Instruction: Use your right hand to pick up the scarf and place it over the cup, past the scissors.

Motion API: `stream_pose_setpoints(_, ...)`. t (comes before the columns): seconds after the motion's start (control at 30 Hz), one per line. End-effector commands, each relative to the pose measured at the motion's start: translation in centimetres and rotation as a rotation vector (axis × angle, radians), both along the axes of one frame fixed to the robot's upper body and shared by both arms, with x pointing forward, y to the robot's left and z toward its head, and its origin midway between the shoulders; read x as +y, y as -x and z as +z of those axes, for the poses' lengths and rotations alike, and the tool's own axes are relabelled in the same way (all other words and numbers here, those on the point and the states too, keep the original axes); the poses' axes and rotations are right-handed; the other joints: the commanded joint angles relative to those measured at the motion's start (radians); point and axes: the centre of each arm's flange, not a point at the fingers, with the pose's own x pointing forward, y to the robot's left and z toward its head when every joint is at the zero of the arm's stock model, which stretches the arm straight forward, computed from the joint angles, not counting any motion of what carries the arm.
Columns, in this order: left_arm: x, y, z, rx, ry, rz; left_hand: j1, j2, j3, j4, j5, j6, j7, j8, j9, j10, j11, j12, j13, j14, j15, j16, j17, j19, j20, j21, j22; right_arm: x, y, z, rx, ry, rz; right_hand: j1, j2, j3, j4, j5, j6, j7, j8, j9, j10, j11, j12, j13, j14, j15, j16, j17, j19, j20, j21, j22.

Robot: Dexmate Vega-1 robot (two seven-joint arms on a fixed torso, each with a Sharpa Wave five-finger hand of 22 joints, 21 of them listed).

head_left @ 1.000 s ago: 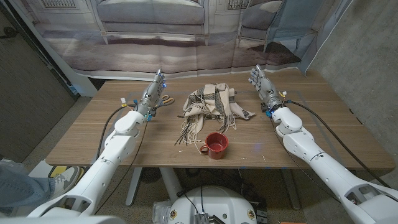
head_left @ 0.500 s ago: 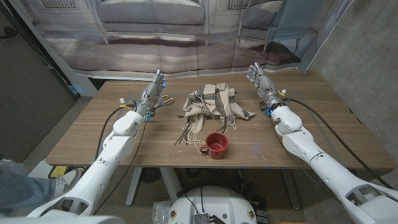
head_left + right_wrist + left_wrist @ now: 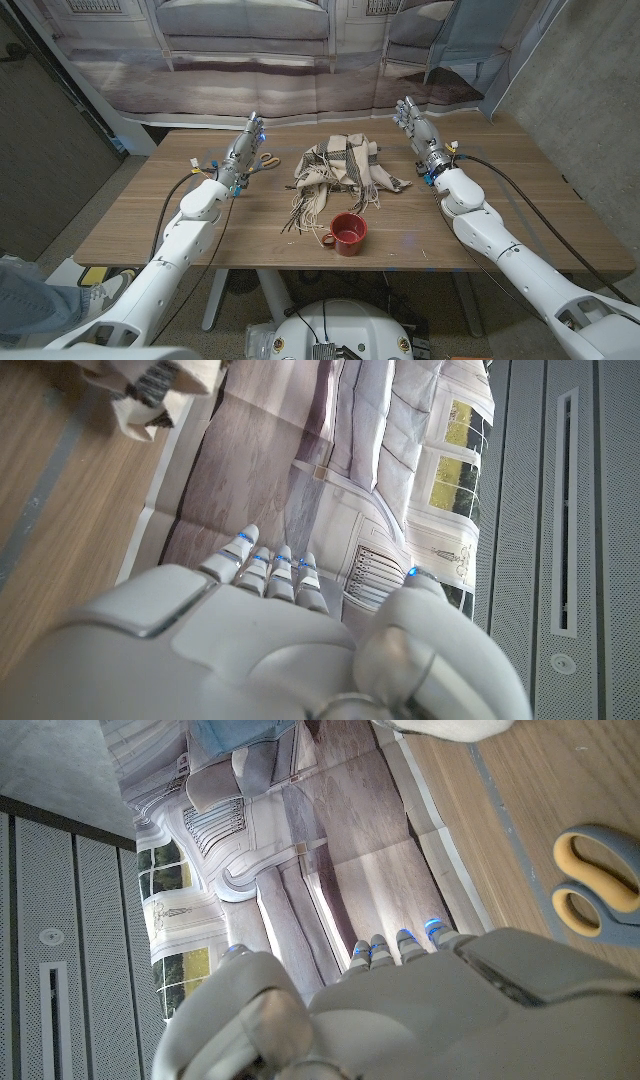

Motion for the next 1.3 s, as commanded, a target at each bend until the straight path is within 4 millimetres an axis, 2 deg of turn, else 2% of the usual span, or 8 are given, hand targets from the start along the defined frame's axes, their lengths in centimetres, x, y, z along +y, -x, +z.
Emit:
stream_pose_setpoints(0.03, 0.3, 0.6, -0.1, -0.009, -0.004, 0.001, 0.011, 0.001, -0.007, -0.001, 0.010, 0.002, 0.001, 0.000, 0.005, 0.004, -0.002, 0.003, 0.002, -0.015, -0.002, 0.002, 0.002, -0.071, 0.006, 0.003, 0.002, 0.6, 0.9, 0.8, -0.040, 0.045, -0.014, 0.008, 0.003, 0.006, -0.007, 0.005, 0.008, 0.001, 0.001, 0.004, 0.002, 0.001, -0.003, 0.004, 0.011, 0.002, -0.001, 0.005, 0.006, 0.003, 0.001, 0.004)
stream_pose_setpoints(0.27, 0.4, 0.6, -0.2, -0.002, -0.005, 0.007, 0.013, 0.002, -0.008, -0.002, 0.011, 0.005, 0.000, 0.000, 0.005, 0.006, -0.002, 0.002, 0.002, -0.013, -0.002, 0.001, 0.002, -0.070, 0.005, 0.002, 0.002, 0.9, 1.3, 1.3, -0.056, 0.063, -0.006, 0.011, 0.004, 0.005, -0.009, 0.005, 0.033, 0.001, 0.009, 0.005, 0.007, 0.001, -0.001, 0.004, 0.015, 0.001, -0.001, 0.005, 0.007, 0.002, 0.001, 0.004)
stream_pose_setpoints(0.53, 0.4, 0.7, 0.0, -0.002, -0.014, 0.010, 0.015, 0.004, -0.010, -0.003, 0.012, 0.008, 0.001, -0.001, 0.005, 0.010, -0.005, 0.001, 0.002, -0.012, -0.001, -0.001, 0.002, -0.069, 0.006, 0.001, 0.002, 1.4, 1.8, 2.0, -0.086, 0.100, -0.030, 0.014, 0.004, 0.005, -0.012, 0.004, 0.013, -0.006, 0.000, 0.005, 0.008, 0.001, -0.001, 0.004, 0.019, -0.001, -0.001, 0.005, 0.007, 0.003, 0.000, 0.004)
stream_pose_setpoints(0.57, 0.4, 0.7, -0.1, -0.003, -0.007, 0.005, 0.015, 0.004, -0.010, -0.003, 0.012, 0.008, 0.000, -0.001, 0.005, 0.009, -0.005, 0.001, 0.002, -0.012, -0.001, -0.001, 0.002, -0.069, 0.006, 0.001, 0.002, 1.4, 1.8, 2.1, -0.090, 0.100, -0.033, 0.017, 0.005, 0.005, -0.014, 0.004, 0.016, -0.008, 0.000, 0.005, 0.022, -0.009, 0.003, 0.004, 0.029, -0.013, 0.001, 0.005, 0.008, 0.004, 0.000, 0.004)
stream_pose_setpoints(0.7, 0.2, 0.5, -0.2, -0.012, 0.002, -0.004, 0.016, 0.005, -0.010, -0.004, 0.013, 0.010, 0.002, -0.001, 0.005, 0.010, -0.003, 0.000, 0.002, -0.011, -0.001, -0.001, 0.002, -0.069, 0.006, 0.000, 0.002, 1.7, 1.8, 2.4, -0.103, 0.119, -0.038, 0.021, 0.005, 0.005, -0.017, 0.004, 0.030, -0.015, 0.004, 0.005, 0.034, -0.018, 0.006, 0.004, 0.043, -0.024, 0.003, 0.004, 0.010, -0.001, 0.000, 0.004)
stream_pose_setpoints(0.9, 0.0, 0.3, -0.4, -0.002, -0.007, -0.014, 0.018, 0.006, -0.011, -0.004, 0.013, 0.010, 0.003, -0.002, 0.005, 0.009, -0.003, -0.001, 0.002, -0.011, -0.002, -0.003, 0.002, -0.068, 0.006, -0.001, 0.002, 2.3, 1.8, 2.9, -0.117, 0.153, -0.040, 0.023, 0.005, 0.005, -0.019, 0.003, 0.028, -0.016, 0.002, 0.005, 0.030, -0.016, 0.004, 0.003, 0.042, -0.026, 0.001, 0.004, 0.010, -0.005, 0.000, 0.004)
stream_pose_setpoints(1.3, 0.8, 1.1, -0.3, -0.013, -0.015, 0.013, 0.020, 0.008, -0.013, -0.005, 0.014, 0.011, 0.002, -0.005, 0.005, 0.009, -0.003, -0.004, 0.002, -0.010, 0.000, -0.005, 0.002, -0.068, 0.007, -0.003, 0.002, 3.2, 2.2, 3.5, -0.153, 0.204, -0.066, 0.026, 0.007, 0.005, -0.021, 0.003, 0.023, -0.019, -0.002, 0.005, 0.022, -0.012, -0.001, 0.003, 0.033, -0.020, -0.005, 0.004, 0.002, -0.001, -0.003, 0.004)
